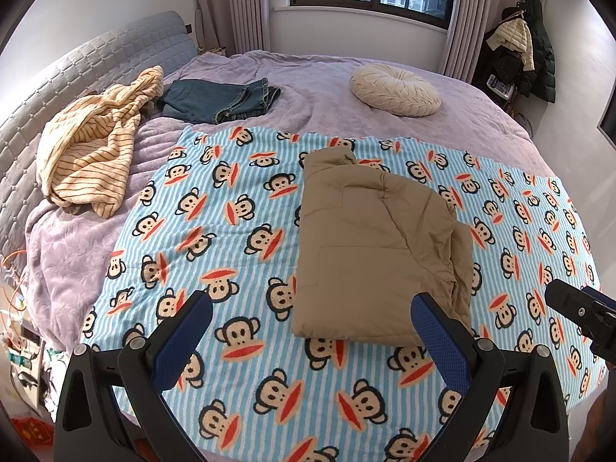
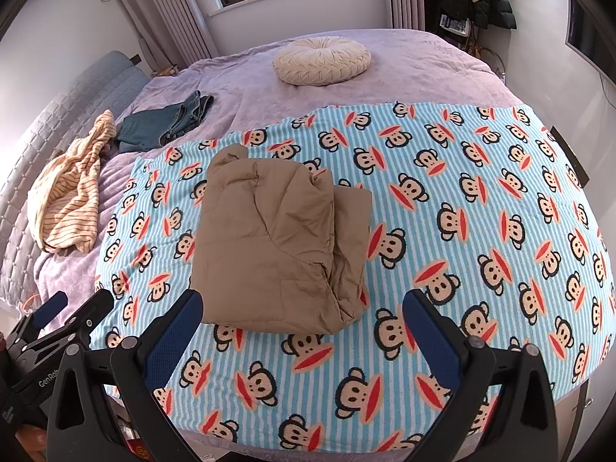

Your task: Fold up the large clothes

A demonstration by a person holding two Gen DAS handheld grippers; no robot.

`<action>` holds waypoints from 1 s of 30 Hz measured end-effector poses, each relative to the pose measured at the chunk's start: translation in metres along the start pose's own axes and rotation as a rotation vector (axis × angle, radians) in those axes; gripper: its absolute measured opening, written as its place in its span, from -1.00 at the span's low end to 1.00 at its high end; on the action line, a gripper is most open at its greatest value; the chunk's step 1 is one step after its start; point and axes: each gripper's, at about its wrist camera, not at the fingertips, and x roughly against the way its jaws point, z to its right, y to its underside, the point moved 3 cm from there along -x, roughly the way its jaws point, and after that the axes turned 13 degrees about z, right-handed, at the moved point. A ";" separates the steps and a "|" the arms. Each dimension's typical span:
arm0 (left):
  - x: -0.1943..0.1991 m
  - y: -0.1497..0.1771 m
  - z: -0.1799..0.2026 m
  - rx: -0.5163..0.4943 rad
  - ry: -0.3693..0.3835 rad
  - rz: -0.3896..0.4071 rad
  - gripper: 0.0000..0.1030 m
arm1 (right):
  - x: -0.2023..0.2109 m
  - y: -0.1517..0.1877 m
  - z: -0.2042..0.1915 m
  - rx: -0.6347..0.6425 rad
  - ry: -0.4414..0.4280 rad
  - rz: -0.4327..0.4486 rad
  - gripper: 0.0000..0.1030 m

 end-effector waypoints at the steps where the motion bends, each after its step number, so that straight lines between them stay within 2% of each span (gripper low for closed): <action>1: 0.000 0.000 0.000 -0.002 0.001 0.000 1.00 | 0.001 0.000 -0.001 0.000 0.000 0.001 1.00; 30: 0.000 0.000 -0.001 -0.004 0.000 0.001 1.00 | 0.001 0.002 -0.001 -0.005 -0.002 -0.001 1.00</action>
